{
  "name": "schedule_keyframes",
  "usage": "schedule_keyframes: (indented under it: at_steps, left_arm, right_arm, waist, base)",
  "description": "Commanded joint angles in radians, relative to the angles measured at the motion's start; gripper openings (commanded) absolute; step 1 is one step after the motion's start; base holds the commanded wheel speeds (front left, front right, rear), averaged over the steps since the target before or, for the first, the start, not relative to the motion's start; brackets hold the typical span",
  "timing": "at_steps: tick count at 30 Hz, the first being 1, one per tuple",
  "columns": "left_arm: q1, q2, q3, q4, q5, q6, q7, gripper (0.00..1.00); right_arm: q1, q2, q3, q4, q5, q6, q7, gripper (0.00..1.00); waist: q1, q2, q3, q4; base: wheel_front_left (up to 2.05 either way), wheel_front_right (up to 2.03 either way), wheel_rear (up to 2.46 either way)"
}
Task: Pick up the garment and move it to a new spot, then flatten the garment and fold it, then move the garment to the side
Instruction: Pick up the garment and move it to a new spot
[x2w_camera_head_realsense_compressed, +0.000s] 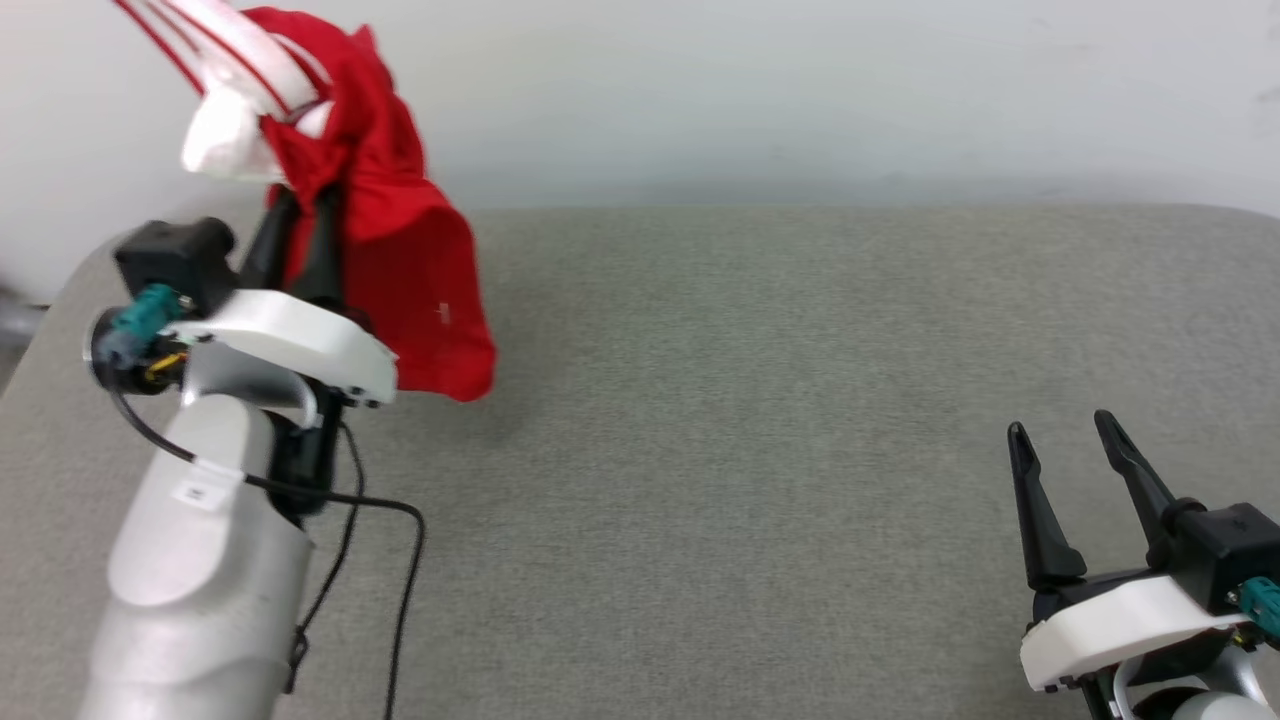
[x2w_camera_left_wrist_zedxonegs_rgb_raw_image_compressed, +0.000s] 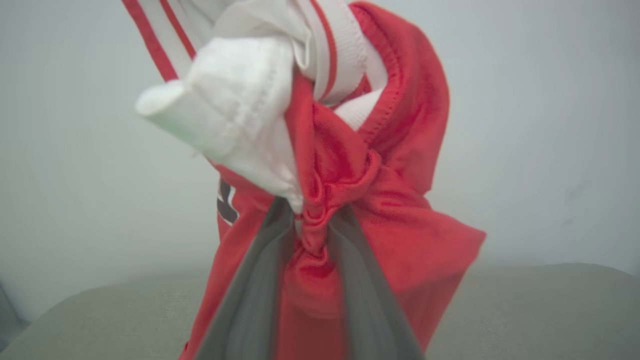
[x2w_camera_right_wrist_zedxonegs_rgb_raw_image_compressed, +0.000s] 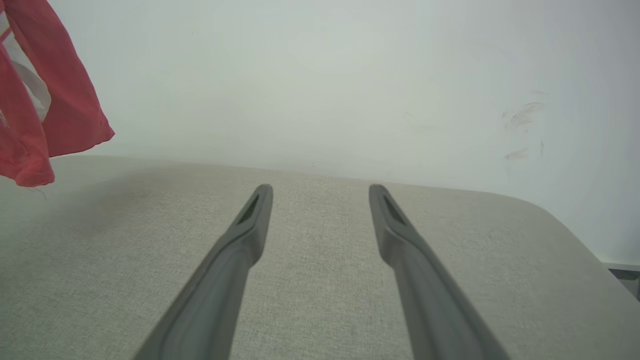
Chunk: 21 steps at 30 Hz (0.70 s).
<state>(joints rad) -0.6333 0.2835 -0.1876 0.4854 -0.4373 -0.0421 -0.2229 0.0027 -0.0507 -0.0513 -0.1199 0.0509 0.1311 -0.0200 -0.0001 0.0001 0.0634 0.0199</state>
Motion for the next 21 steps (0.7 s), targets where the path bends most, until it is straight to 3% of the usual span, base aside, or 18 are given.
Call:
schedule_keyframes:
  at_steps: [1,11,21]
  left_arm:
    - [0.017,-0.007,-0.007,-0.014,0.004,0.004,-0.003,0.0]
    - [0.154,-0.121,-0.17,-0.218,0.031,-0.02,0.036,0.0]
    - [0.342,-0.155,-0.394,-0.241,0.061,-0.058,0.131,0.0]
  right_arm:
    - [0.012,0.001,-0.001,-0.006,-0.002,-0.001,0.002,1.0]
    - [0.04,0.001,-0.004,-0.036,0.008,-0.001,0.014,1.0]
    - [0.015,0.001,-0.003,-0.037,0.026,-0.001,-0.007,1.0]
  waist:
    - [0.0001,-0.0001,-0.013,-0.031]
    - [0.0001,-0.0001,0.016,-0.131]
    - [0.0001,-0.0001,0.073,-0.158]
  base:
    - [0.0,0.0,0.0]
    - [0.0,0.0,0.0]
    - [0.0,0.0,0.0]
